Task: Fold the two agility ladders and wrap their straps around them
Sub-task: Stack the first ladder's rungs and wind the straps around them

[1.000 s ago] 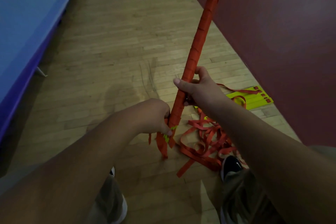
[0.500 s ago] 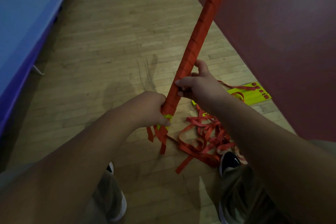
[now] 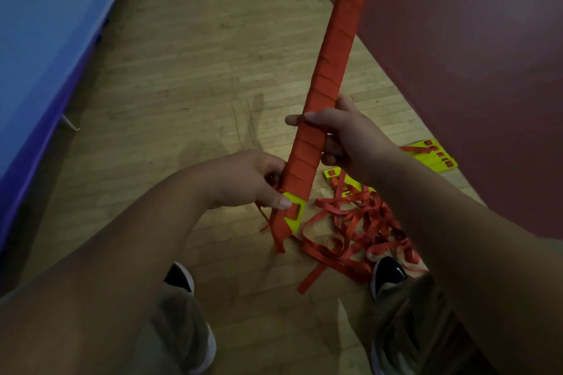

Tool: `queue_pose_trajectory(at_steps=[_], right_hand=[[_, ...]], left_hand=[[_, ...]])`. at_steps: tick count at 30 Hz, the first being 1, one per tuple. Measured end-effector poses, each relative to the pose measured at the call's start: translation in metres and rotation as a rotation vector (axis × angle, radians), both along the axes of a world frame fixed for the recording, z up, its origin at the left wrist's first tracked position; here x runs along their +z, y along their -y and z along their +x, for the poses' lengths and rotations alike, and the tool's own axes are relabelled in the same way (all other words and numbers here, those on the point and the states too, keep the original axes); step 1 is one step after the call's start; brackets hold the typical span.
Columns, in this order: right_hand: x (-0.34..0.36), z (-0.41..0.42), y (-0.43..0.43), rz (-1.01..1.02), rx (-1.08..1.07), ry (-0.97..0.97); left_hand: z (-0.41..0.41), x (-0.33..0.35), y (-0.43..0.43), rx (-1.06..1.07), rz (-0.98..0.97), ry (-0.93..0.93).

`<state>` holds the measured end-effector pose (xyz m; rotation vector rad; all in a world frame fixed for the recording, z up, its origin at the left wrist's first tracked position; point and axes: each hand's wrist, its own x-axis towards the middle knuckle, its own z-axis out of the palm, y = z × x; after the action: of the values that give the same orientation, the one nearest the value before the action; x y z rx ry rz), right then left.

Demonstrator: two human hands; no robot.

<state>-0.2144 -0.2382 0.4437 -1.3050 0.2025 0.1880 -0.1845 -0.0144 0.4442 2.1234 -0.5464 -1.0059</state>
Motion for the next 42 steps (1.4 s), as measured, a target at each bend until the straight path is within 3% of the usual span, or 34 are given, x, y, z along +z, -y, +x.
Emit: queue_pose_trajectory(at_steps=[6, 20, 28, 36, 42], right_hand=[[-0.004, 0.001, 0.004, 0.043, 0.024, 0.042], [-0.014, 0.0, -0.005, -0.298, -0.035, 0.016], [-0.02, 0.001, -0.009, -0.395, -0.119, -0.007], [-0.026, 0.003, -0.011, -0.376, -0.196, -0.038], [-0.029, 0.008, -0.008, -0.203, -0.206, -0.056]], left_hand=[[-0.002, 0.002, 0.001, -0.044, -0.07, -0.075], [-0.006, -0.004, 0.014, -0.172, 0.309, 0.148], [-0.012, -0.009, 0.019, -0.155, 0.4, 0.282], [-0.023, -0.02, 0.032, -0.073, 0.419, 0.358], [-0.016, -0.011, 0.028, -0.061, 0.34, 0.225]])
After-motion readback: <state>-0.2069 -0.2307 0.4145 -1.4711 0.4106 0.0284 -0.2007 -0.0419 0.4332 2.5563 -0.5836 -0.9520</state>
